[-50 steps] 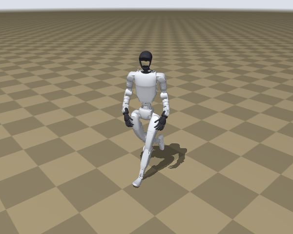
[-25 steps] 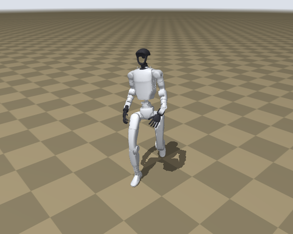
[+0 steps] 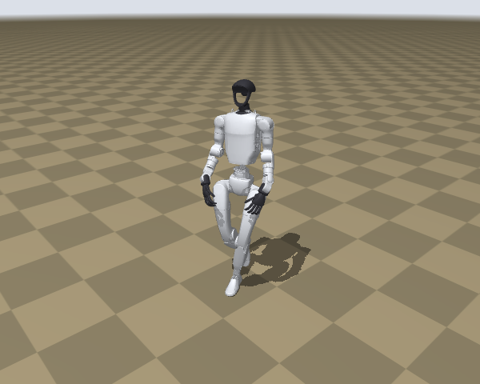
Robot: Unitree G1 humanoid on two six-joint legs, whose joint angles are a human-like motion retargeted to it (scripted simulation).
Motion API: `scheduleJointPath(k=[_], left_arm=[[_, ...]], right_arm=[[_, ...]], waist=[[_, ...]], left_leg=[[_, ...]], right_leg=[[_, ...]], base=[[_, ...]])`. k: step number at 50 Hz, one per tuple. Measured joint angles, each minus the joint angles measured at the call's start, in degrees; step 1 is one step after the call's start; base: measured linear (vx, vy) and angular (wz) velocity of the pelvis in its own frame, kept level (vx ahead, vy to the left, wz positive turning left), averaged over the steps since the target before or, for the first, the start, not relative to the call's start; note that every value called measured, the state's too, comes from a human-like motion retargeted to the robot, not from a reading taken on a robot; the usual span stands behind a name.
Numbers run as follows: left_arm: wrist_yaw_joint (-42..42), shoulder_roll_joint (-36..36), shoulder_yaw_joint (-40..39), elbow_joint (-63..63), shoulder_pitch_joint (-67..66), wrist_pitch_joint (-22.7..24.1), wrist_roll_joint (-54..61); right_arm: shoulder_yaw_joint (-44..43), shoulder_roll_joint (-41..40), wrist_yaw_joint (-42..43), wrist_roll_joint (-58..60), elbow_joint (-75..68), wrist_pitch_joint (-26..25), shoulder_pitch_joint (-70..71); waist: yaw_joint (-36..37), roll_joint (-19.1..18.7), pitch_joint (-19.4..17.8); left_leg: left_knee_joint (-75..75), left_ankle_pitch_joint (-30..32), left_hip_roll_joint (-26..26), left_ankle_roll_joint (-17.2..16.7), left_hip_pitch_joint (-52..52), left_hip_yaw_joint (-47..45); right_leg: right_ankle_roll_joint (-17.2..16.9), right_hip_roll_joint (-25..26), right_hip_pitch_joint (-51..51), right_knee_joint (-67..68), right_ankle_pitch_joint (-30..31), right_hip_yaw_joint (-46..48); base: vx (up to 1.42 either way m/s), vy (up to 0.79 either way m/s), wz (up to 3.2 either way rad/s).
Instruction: Walk run
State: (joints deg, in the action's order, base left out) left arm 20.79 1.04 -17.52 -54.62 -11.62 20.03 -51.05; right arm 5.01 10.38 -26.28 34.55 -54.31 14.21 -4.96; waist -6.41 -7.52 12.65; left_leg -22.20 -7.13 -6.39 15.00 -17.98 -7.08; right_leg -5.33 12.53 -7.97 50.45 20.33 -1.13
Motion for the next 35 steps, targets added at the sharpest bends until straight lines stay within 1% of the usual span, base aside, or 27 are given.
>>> scheduleJointPath(k=[1, 2, 4, 5, 6, 8, 10, 11, 12, 13, 14, 15, 17, 18, 19, 20, 21, 22, 23, 24, 25, 27, 28, 29, 31, 33, 35], left_arm=[[0.14, 0.19, 1.88, 1.37, -0.69, -0.31, 0.43], [-0.24, 0.18, 3.51, 2.46, -0.97, -0.71, 0.68], [-2.46, -0.05, 6.20, 3.44, 0.39, -1.44, 0.79], [-2.89, 0.46, 7.94, 3.77, 1.30, -1.38, 1.18], [-2.29, 1.47, 10.13, 4.19, 2.10, -0.52, 1.80], [-0.62, 3.50, 13.99, 5.15, 3.37, 1.60, 2.85], [0.50, 5.32, 16.66, 6.08, 4.15, 3.54, 3.39], [0.56, 6.26, 17.62, 6.33, 4.58, 4.23, 3.80], [0.57, 7.13, 18.40, 6.45, 5.00, 4.82, 4.17], [0.45, 7.89, 18.84, 6.30, 5.40, 5.20, 4.45], [0.37, 8.64, 18.91, 5.74, 5.75, 5.52, 4.38], [0.30, 9.39, 18.80, 4.97, 6.06, 5.80, 4.14], [-0.09, 9.40, 17.43, 3.36, 5.57, 5.19, 1.48], [-0.60, 8.90, 16.19, 2.69, 4.94, 4.16, -0.49], [-1.30, 8.08, 14.31, 1.98, 3.78, 2.97, -2.47], [-2.10, 7.10, 12.12, 1.26, 2.35, 1.69, -4.45], [-2.91, 5.28, 10.78, 0.29, 1.72, 0.76, -6.11], [-3.42, 3.52, 9.49, -0.61, 1.19, -0.32, -7.05], [-3.36, 1.88, 8.28, -1.39, 0.84, -1.74, -6.54], [-2.76, 0.32, 6.95, -1.89, 0.83, -2.74, -4.82], [-1.89, -1.21, 5.57, -2.26, 1.00, -3.53, -2.50], [0.40, -1.48, 4.83, -1.37, 1.10, -1.79, 3.82], [0.74, -1.39, 4.94, -0.67, 0.93, -0.66, 6.58], [0.47, -1.15, 4.98, 0.20, 0.85, 0.25, 8.64], [-1.15, -0.07, 4.90, 2.21, 0.82, 1.64, 11.55], [-3.41, 1.65, 4.89, 4.43, 0.69, 2.59, 13.35], [-5.68, 3.34, 4.99, 6.75, 0.56, 3.42, 13.96]], right_arm=[[-0.68, 1.24, 0.62, -1.79, 1.13, 0.56, -1.61], [-1.60, 2.17, 2.03, -3.08, 2.27, 1.46, -3.12], [-4.18, 2.99, 8.22, -4.15, 4.51, 4.99, -5.77], [-5.21, 3.62, 11.50, -5.21, 5.50, 7.10, -7.10], [-5.76, 3.88, 14.45, -6.95, 6.24, 9.03, -8.51], [-6.48, 3.59, 19.17, -10.07, 7.32, 12.56, -11.15], [-6.34, 2.90, 21.14, -12.11, 7.89, 14.83, -13.16], [-5.72, 2.64, 21.18, -12.72, 8.14, 15.39, -13.62], [-5.06, 2.45, 21.04, -13.11, 8.37, 15.74, -13.92], [-4.34, 2.37, 20.56, -13.05, 8.56, 15.70, -13.85], [-3.78, 2.15, 19.82, -12.36, 8.50, 15.23, -13.47], [-3.31, 1.84, 18.95, -11.35, 8.33, 14.53, -12.92], [-3.95, 1.16, 17.52, -8.46, 7.87, 12.69, -11.40], [-4.76, 0.77, 16.85, -7.36, 7.84, 11.98, -10.46], [-5.12, 0.34, 16.54, -6.80, 7.81, 11.67, -9.93], [-5.28, -0.13, 16.41, -6.52, 7.78, 11.56, -9.60], [-6.71, -0.74, 16.85, -7.28, 7.22, 11.49, -8.73], [-8.02, -1.18, 16.83, -8.20, 6.54, 11.38, -7.82], [-9.09, -1.27, 15.90, -9.44, 5.59, 11.19, -6.84], [-8.80, -1.18, 14.75, -10.52, 4.94, 10.67, -6.03], [-7.85, -1.00, 13.48, -11.54, 4.44, 9.99, -5.31], [-6.12, -0.89, 11.16, -12.96, 3.80, 8.52, -3.74], [-5.73, -0.75, 10.11, -13.02, 3.79, 8.04, -3.12], [-5.31, -0.51, 9.37, -12.50, 4.21, 7.74, -2.55], [-3.89, 0.41, 8.65, -10.78, 5.72, 7.60, -1.35], [-1.87, 1.77, 8.82, -9.30, 7.36, 7.98, 0.13], [-0.74, 2.85, 9.37, -8.12, 8.51, 8.49, 1.98]], waist=[[-1.04, -1.00, -0.01], [-2.01, -1.80, -0.35], [-3.44, -2.24, -2.19], [-3.87, -2.11, -3.00], [-5.16, -1.90, -3.42], [-7.62, -0.87, -4.34], [-10.69, 0.49, -5.36], [-12.04, 1.22, -6.05], [-13.14, 2.05, -6.65], [-13.72, 3.09, -7.06], [-13.68, 4.20, -7.19], [-13.32, 5.35, -7.17], [-12.76, 7.53, -5.75], [-12.79, 8.44, -4.82], [-12.80, 8.27, -3.99], [-12.79, 7.56, -3.22], [-13.18, 5.71, -3.72], [-13.24, 4.11, -4.33], [-12.63, 3.01, -5.16], [-12.61, 3.64, -4.97], [-12.87, 5.13, -4.27], [-11.02, 7.63, -3.74], [-9.64, 8.58, -3.93], [-8.08, 9.47, -4.31], [-4.78, 10.71, -5.41], [-1.55, 10.94, -6.62], [0.16, 10.32, -7.85]], left_leg=[[3.42, 1.94, -1.46, 0.00, 2.84, 2.20], [6.75, 4.26, -2.96, 0.00, 5.55, 4.25], [12.19, 10.01, -5.27, -0.67, 10.19, 6.66], [14.06, 12.45, -5.59, -1.68, 12.22, 6.83], [14.93, 14.10, -6.07, -2.31, 14.04, 8.24], [15.82, 16.75, -7.22, -2.80, 17.41, 10.80], [15.74, 17.70, -8.36, -1.92, 21.06, 14.03], [15.48, 17.29, -8.50, -1.31, 23.01, 15.85], [15.12, 16.72, -8.72, -0.74, 24.93, 17.49], [14.58, 15.81, -9.08, -0.24, 26.77, 18.74], [13.64, 15.12, -9.26, -0.05, 28.30, 19.11], [12.49, 14.54, -9.34, 0.00, 29.68, 19.05], [9.49, 16.75, -10.59, -0.03, 31.24, 17.42], [7.39, 19.55, -11.43, -0.11, 31.58, 15.95], [4.17, 24.30, -11.21, -1.41, 31.09, 13.13], [0.37, 30.01, -10.47, -3.33, 30.19, 9.62], [-7.24, 34.27, -6.72, -5.83, 26.88, 5.91], [-15.22, 37.11, -3.02, -8.74, 23.46, 2.65], [-23.93, 37.13, 0.60, -12.48, 19.82, 0.32], [-27.35, 37.04, 0.67, -12.11, 16.94, -1.94], [-28.12, 36.91, -1.03, -9.70, 14.44, -4.15], [-28.67, 29.08, -3.60, -5.37, 9.11, -6.59], [-27.62, 27.02, -4.42, -4.13, 6.40, -7.69], [-25.98, 24.34, -4.63, -3.85, 3.73, -8.72], [-20.72, 18.85, -4.36, -4.67, -0.97, -10.83], [-13.05, 15.05, -3.20, -4.74, -4.25, -13.39], [-4.92, 12.22, -1.41, -3.61, -6.87, -15.67]], right_leg=[[3.10, -3.33, -2.19, -2.13, -3.30, 3.13], [5.20, -6.45, -4.13, -4.69, -6.37, 5.59], [5.01, -10.92, -6.75, -12.49, -10.65, 7.48], [4.55, -12.29, -7.79, -17.40, -11.86, 8.05], [4.08, -12.44, -8.62, -22.91, -12.22, 7.34], [2.14, -12.53, -10.01, -33.30, -13.24, 3.42], [-0.53, -13.04, -11.26, -41.77, -16.12, -1.50], [-1.48, -13.28, -12.00, -44.82, -17.91, -3.17], [-3.38, -13.52, -12.61, -47.53, -19.62, -4.87], [-7.21, -13.76, -12.99, -49.56, -21.20, -6.64], [-8.96, -14.27, -13.34, -50.18, -21.89, -5.61], [-9.67, -14.91, -13.69, -50.09, -22.15, -3.19], [-8.64, -15.24, -13.96, -46.49, -16.16, -6.26], [-7.21, -16.21, -14.02, -44.35, -9.53, -6.14], [-4.41, -16.18, -14.00, -41.69, -10.07, -3.27], [-0.94, -15.66, -13.93, -38.78, -14.21, 0.97], [-1.45, -13.66, -14.06, -35.10, -17.71, -4.12], [-1.75, -12.28, -13.55, -32.44, -20.64, -6.79], [-1.63, -12.14, -11.80, -31.81, -22.45, -4.64], [-1.25, -14.28, -9.98, -32.66, -23.31, -2.25], [-0.75, -17.55, -8.12, -34.25, -23.70, 0.25], [-0.23, -20.75, -5.40, -36.31, -24.17, 3.17], [0.15, -20.79, -4.00, -37.79, -23.60, 3.74], [-0.11, -21.41, -2.45, -39.42, -22.72, 5.34], [-1.15, -22.44, 0.70, -42.49, -20.90, 10.14], [-1.50, -21.14, 3.42, -44.56, -20.43, 13.37], [-1.58, -18.95, 5.92, -45.87, -21.69, 15.59]], base=[[1.06, 0.32, 1.39], [0.90, 0.32, 1.91], [0.70, 0.26, 1.87], [0.56, 0.08, 2.20], [0.58, -0.04, 2.51], [0.90, -0.26, 2.73], [0.98, -0.43, 2.65], [0.82, -0.47, 2.39], [0.95, -0.57, 1.97], [1.02, -0.64, 1.48], [0.94, -0.63, 0.99], [0.76, -0.49, 0.73], [0.91, -0.41, 0.72], [1.22, -0.47, 0.73], [1.35, -0.53, 0.62], [1.22, -0.41, 1.15], [1.08, -0.27, 1.67], [0.88, -0.11, 1.99], [0.82, -0.11, 1.60], [0.79, -0.11, 1.33], [0.69, -0.07, 1.28], [0.59, -0.01, 1.21], [0.60, -0.03, 1.15], [0.54, -0.06, 1.10], [0.48, -0.11, 0.84], [0.47, -0.17, 0.63], [0.48, -0.22, 0.94]])
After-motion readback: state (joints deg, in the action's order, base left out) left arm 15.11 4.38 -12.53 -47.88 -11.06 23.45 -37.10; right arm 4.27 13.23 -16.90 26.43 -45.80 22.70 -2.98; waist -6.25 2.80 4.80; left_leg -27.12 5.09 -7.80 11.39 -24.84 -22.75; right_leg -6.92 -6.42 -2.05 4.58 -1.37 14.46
